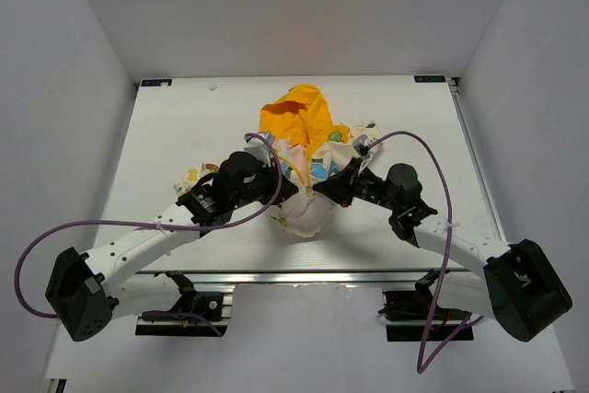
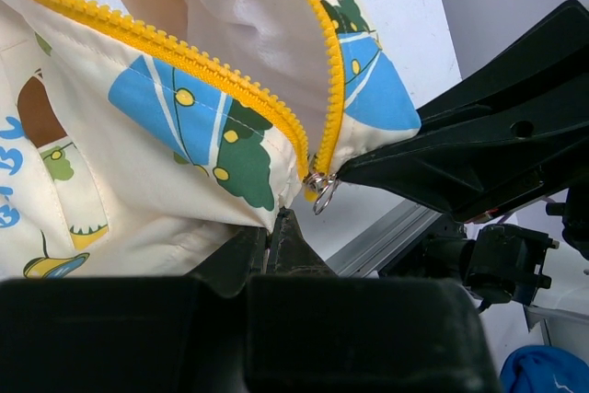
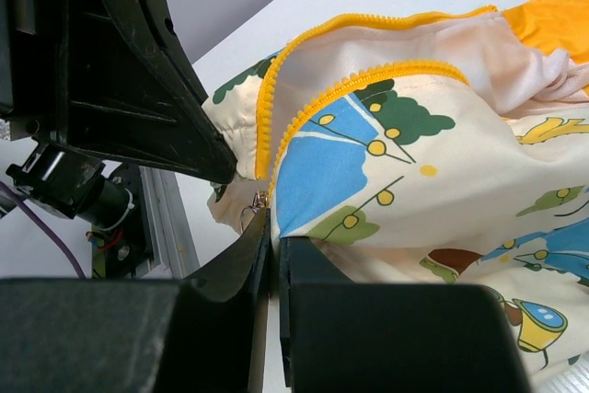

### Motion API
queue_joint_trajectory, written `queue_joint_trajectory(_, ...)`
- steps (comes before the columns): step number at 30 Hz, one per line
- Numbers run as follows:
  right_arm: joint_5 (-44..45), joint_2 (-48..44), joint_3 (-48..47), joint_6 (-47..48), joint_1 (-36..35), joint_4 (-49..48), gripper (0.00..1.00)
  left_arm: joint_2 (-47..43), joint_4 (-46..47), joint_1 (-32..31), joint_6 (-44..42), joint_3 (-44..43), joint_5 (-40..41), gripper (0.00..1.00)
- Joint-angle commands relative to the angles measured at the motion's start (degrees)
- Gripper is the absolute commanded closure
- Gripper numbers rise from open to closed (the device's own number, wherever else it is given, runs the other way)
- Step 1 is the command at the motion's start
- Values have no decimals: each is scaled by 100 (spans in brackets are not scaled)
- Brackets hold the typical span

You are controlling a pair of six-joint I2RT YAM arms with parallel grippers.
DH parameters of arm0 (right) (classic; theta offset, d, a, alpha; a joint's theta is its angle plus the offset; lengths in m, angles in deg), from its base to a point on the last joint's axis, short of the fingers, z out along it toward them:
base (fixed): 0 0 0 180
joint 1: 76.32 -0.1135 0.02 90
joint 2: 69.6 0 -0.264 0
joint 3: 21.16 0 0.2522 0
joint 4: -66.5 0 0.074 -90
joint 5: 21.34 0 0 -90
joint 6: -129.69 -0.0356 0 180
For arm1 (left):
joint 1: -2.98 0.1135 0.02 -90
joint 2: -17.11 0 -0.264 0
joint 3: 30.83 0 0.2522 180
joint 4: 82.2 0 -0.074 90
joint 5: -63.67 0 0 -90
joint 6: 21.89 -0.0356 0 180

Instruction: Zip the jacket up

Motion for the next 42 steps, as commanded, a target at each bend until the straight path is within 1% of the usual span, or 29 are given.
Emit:
queue_joint_trajectory(1,-131,32,-124,-40,1,-459,100,-121,261,-27,-111,-92,-182,100)
queue_joint_trajectory(13,-132,102,-160,-190,10,-740,100,-51,226,-27,-155,-110,-279,100)
queue_joint_trajectory(23,18,41,-160,-199,1,-775,100,-86,243,-27,-164,-31,-323,100)
queue_joint_trajectory(36,-26,-74,-116,-190,1,-776,100,-112,155,-19,-155,-4,-227,100)
queue_joint_trajectory(42,0,-74,-124,-173,1,-758,100,-138,226,-27,-208,-4,-341,100)
